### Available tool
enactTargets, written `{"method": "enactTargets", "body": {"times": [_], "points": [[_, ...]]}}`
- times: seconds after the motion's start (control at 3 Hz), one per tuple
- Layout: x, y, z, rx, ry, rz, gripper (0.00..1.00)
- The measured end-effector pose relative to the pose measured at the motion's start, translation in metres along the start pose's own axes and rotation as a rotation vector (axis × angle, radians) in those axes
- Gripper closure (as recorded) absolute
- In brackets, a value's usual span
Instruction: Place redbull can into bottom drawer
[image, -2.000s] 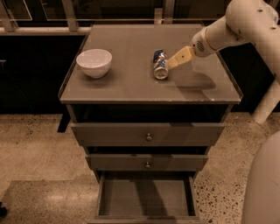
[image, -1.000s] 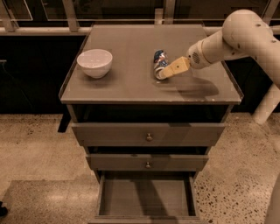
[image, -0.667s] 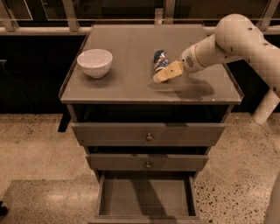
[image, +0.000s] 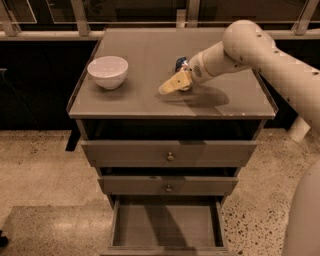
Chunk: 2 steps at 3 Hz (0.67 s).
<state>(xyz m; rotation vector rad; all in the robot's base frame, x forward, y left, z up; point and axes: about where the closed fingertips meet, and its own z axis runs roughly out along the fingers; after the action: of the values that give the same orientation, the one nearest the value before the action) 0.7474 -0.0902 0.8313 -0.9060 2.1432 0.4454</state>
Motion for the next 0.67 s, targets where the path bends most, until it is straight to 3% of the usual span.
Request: {"method": "enactTargets", "body": {"times": [0.33,0.67], "points": [[-0.0187,-0.0039,0.0203,0.036,-0.039,-0.033,0.0],[-0.0223,-0.0049,0.0233,0.043,-0.049,-0.038,0.14]]}}
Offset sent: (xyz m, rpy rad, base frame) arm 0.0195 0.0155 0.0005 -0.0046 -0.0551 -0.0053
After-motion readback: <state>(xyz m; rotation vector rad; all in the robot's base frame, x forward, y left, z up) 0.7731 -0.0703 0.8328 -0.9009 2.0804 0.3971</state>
